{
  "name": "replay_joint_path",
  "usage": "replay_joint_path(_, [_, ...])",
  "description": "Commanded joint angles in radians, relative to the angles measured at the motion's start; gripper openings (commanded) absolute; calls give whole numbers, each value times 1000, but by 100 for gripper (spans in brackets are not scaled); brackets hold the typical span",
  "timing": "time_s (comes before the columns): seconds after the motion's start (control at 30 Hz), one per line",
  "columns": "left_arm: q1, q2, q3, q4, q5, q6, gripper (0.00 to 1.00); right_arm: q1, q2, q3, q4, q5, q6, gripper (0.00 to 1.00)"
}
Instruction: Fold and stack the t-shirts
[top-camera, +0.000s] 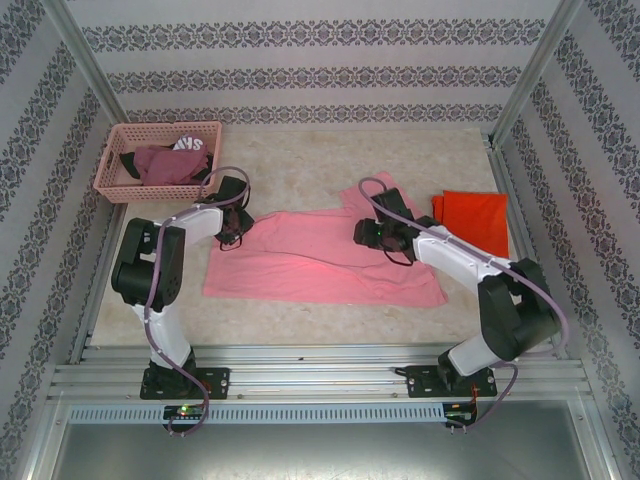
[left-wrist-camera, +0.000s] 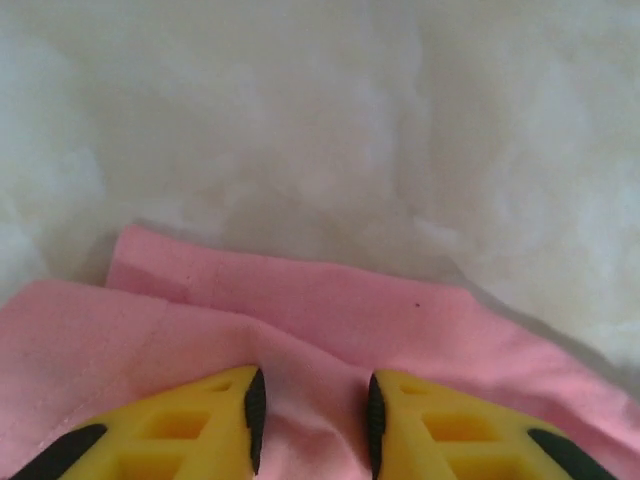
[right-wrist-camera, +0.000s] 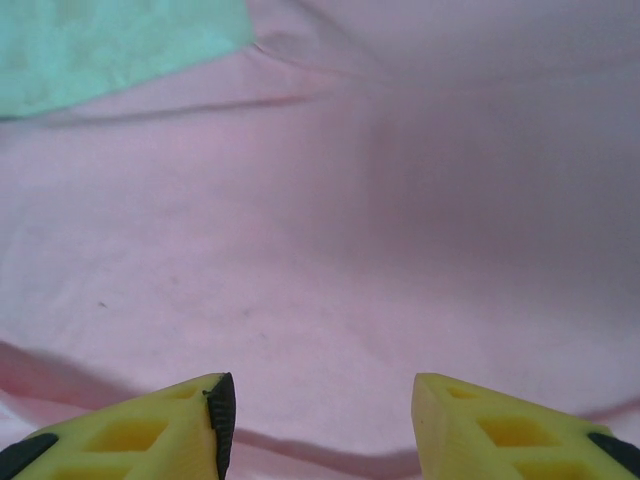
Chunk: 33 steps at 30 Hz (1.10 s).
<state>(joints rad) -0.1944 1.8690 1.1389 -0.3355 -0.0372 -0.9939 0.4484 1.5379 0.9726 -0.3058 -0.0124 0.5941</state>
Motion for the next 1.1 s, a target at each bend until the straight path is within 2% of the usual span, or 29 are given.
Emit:
replay_joint_path(0.0, [0,13,-11,-40,49,-18,21,3,62,100,21,-45,-60,51])
replay_joint_path(0.13, [1,-7,-18,-60,50,-9,6,40,187,241,34,-70,-121,51])
replay_joint_path(0.3, [0,-44,-20,-79,71,-5,3,114,368,449,43,-97,-234,53])
replay_joint_path(0.37, [0,-62,-24,-102,61,-5,8,143,436,529,48,-109,-277,53])
replay_joint_path(0.47, [0,-99,-59,-114,42,-8,23,182,541,657,18,-123,-322,54])
replay_joint_path(0.67, [10,-164,-144,-124,31,-17,37,223,731,898,-90,-126,-341,53])
replay_joint_path(0.73, [15,-199,-168,-124,22,-21,44,228,790,965,-123,-135,-333,53])
replay_joint_path(0.97, [38,-305,-193,-142,-25,-13,61,243,904,1086,-193,-172,-326,51])
replay_joint_path(1.07, [56,-336,-199,-143,-31,-7,64,247,925,1108,-218,-194,-334,51])
